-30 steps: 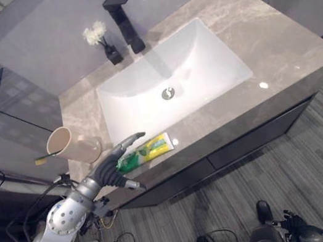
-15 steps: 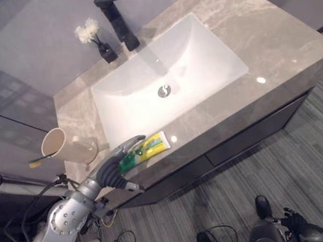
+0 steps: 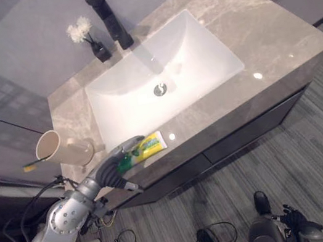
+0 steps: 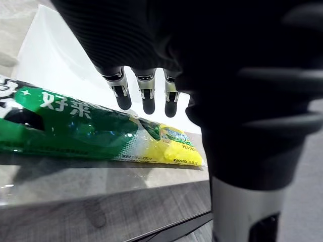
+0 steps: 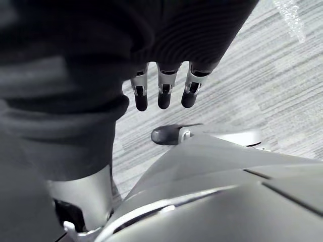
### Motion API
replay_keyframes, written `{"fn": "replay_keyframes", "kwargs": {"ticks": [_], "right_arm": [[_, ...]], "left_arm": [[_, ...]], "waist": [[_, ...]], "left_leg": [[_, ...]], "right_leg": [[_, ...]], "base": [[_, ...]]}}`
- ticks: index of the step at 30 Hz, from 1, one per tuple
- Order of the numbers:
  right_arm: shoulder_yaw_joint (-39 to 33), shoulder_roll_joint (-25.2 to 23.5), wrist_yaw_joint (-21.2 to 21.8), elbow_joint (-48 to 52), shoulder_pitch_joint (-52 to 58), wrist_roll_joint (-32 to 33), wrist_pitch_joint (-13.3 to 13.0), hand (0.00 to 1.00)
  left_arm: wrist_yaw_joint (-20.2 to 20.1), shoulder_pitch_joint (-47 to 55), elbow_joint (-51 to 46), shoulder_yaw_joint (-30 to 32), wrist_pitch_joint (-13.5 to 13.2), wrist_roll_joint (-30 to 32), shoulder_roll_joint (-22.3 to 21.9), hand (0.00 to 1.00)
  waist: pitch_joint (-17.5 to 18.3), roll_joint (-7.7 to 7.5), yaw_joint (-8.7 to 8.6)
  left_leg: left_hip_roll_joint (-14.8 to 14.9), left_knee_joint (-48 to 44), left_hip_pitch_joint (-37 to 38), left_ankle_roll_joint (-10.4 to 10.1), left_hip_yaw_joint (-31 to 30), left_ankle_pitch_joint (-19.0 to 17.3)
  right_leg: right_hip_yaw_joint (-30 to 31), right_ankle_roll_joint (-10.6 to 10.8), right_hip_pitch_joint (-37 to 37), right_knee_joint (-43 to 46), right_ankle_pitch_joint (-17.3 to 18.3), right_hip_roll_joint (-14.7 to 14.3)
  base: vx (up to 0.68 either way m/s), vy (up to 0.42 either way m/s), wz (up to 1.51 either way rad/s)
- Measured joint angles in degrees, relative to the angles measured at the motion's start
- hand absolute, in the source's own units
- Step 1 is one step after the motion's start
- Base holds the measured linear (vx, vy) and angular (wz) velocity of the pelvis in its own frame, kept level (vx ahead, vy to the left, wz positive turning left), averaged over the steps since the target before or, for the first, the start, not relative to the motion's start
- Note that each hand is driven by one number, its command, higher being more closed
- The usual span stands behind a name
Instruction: Organize washtable
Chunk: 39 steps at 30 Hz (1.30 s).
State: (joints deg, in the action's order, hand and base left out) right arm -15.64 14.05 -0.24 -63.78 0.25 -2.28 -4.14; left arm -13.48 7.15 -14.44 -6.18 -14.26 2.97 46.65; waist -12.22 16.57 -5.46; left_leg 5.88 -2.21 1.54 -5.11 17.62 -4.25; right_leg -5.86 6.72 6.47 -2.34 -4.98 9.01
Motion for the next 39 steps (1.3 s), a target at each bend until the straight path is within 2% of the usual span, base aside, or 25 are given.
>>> {"fn": "replay_keyframes", "kwargs": {"ticks": [15,24,36,37,39], "right_arm": [[2.3,0.4,0.0,1.3,0.3,0.7,-0.8,0.0],[4.8,1.0,0.0,2.2,0.6,0.7,-1.0,0.0],[6.0,1.3,0.0,2.3,0.7,2.0,-1.2,0.0],[6.7,1.4,0.0,2.4,0.7,2.3,-1.2,0.0],[7.0,1.5,0.0,3.0,0.8,2.5,-1.4,0.0]], "left_arm": [[2.2,-0.9,1.3,0.2,0.0,5.5,0.0,0.0],[2.3,-1.2,1.5,0.4,0.0,7.0,1.1,0.0],[2.4,-1.2,1.9,0.4,-0.1,12.4,1.1,0.0],[2.4,-1.2,2.3,0.4,-0.1,13.1,1.1,1.0],[2.9,-1.1,2.8,0.4,-0.1,14.2,1.1,1.0]], "waist": [[-0.2,0.04,-0.07],[-0.2,0.06,-0.18],[-0.3,0.04,-0.28],[-0.3,0.02,-0.31],[-0.5,-0.13,-0.31]], "left_leg": [[0.0,-0.4,-0.8,-0.2,0.5,-0.1],[0.0,-0.3,-1.0,-0.3,0.7,-0.2],[0.0,-0.2,-1.0,-0.4,0.8,-0.3],[0.0,-0.2,-1.0,-0.4,0.8,-0.3],[0.0,-0.2,-1.2,-0.4,0.9,-0.3]], "right_leg": [[1.1,-0.2,1.1,-0.4,-0.9,-0.1],[1.3,-0.2,0.9,-1.8,-1.9,-0.3],[1.3,-0.3,0.9,-2.0,-1.9,-0.3],[1.3,-0.3,0.9,-2.0,-2.0,-0.3],[1.5,-0.3,1.2,-2.0,-2.0,-0.3]], "base": [[-0.02,-0.003,-0.03],[-0.01,0.0,-0.01],[0.0,0.0,0.0],[0.0,0.0,0.0],[-0.02,-0.003,-0.02]]}}
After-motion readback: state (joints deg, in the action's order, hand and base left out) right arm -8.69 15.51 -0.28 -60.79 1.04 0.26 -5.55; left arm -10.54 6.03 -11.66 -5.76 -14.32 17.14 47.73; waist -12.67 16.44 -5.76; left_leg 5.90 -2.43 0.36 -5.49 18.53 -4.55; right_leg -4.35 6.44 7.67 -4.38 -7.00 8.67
